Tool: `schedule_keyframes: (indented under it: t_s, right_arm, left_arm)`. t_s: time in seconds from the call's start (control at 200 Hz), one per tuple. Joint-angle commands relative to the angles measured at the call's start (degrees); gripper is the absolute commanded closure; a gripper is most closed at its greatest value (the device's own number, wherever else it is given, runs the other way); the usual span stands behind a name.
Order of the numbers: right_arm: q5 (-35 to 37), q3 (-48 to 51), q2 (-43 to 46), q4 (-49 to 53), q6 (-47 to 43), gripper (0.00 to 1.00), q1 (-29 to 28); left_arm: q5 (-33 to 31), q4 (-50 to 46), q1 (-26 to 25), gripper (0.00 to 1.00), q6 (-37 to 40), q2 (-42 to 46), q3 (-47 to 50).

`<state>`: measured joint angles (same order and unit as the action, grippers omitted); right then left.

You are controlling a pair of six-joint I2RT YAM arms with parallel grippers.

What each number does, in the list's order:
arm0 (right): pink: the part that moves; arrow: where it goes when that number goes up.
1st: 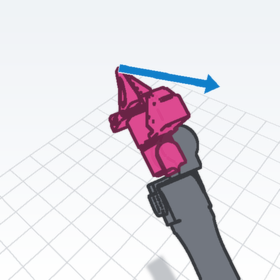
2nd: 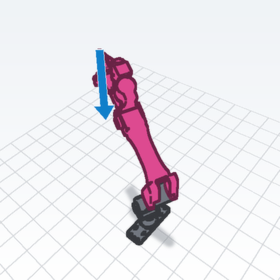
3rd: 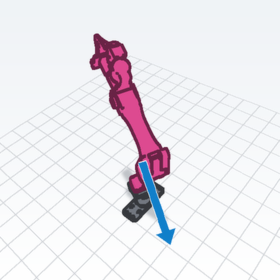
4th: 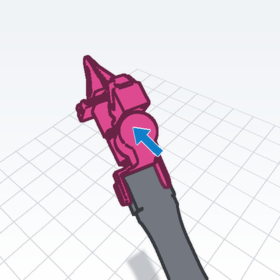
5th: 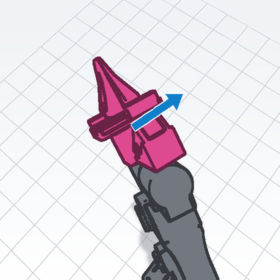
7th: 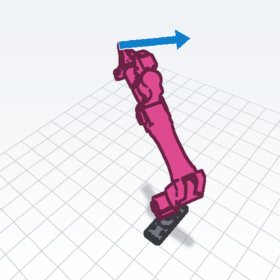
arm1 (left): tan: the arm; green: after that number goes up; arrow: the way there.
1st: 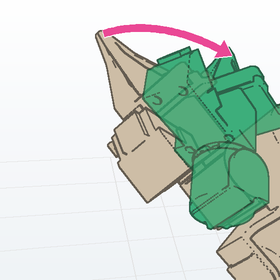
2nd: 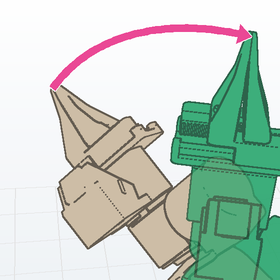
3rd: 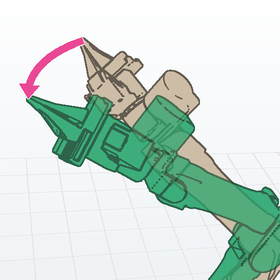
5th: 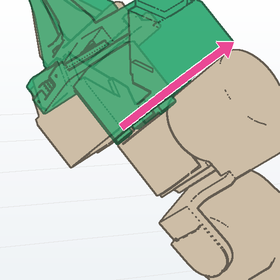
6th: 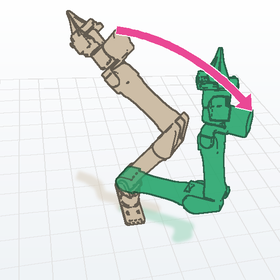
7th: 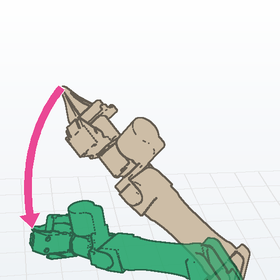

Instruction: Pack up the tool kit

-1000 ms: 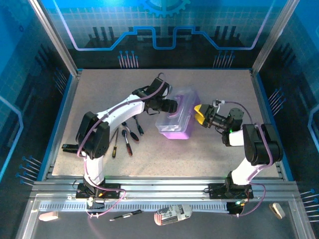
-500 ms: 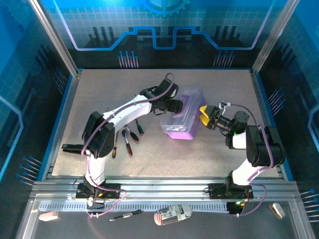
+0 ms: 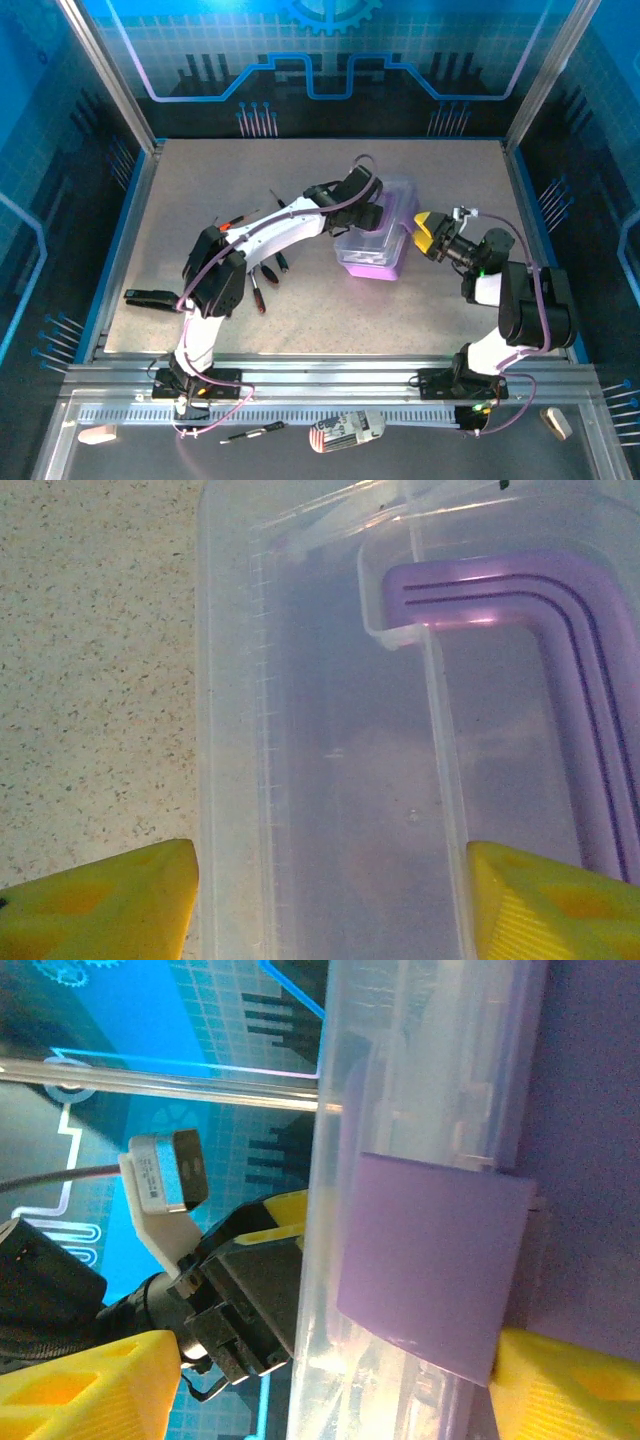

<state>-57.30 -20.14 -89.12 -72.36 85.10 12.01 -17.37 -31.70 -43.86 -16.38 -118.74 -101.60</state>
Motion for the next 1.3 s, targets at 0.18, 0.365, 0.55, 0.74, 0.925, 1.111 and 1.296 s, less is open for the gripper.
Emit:
schedule_keyframes:
  t_s: [0.18,0.365,0.55,0.74,0.925,1.111,1.296]
  right_arm:
    - [9.1,-4.3,20.8,52.1,-28.2,0.2,7.2]
    - [25.0,-10.8,33.1,79.4,-42.0,0.13,6.7]
    - [21.4,-9.5,33.5,78.3,-41.6,0.13,6.7]
    - [20.8,-8.7,34.1,79.0,-42.4,0.11,5.3]
    - [20.6,-8.6,33.8,79.2,-43.2,0.11,4.1]
    - [19.8,-10.0,32.2,79.5,-44.1,0.1,2.2]
    - [19.1,-10.9,31.7,80.5,-45.7,0.09,1.3]
  left_arm:
    - [-5.8,-19.1,0.5,0.3,3.2,-6.6,2.9]
    - [-2.6,-20.5,-1.6,0.3,3.4,-5.9,-1.7]
    - [2.3,-19.4,-2.1,0.3,2.3,-5.4,-3.6]
    - [7.8,-15.9,-2.6,0.33,-0.2,-2.6,-1.6]
    - [14.8,-11.2,-2.5,0.34,-3.5,0.6,0.9]
    - [20.5,-5.2,-2.2,0.34,-8.4,3.4,3.6]
    - [11.9,-13.1,-2.1,0.25,-4.8,1.8,-2.6]
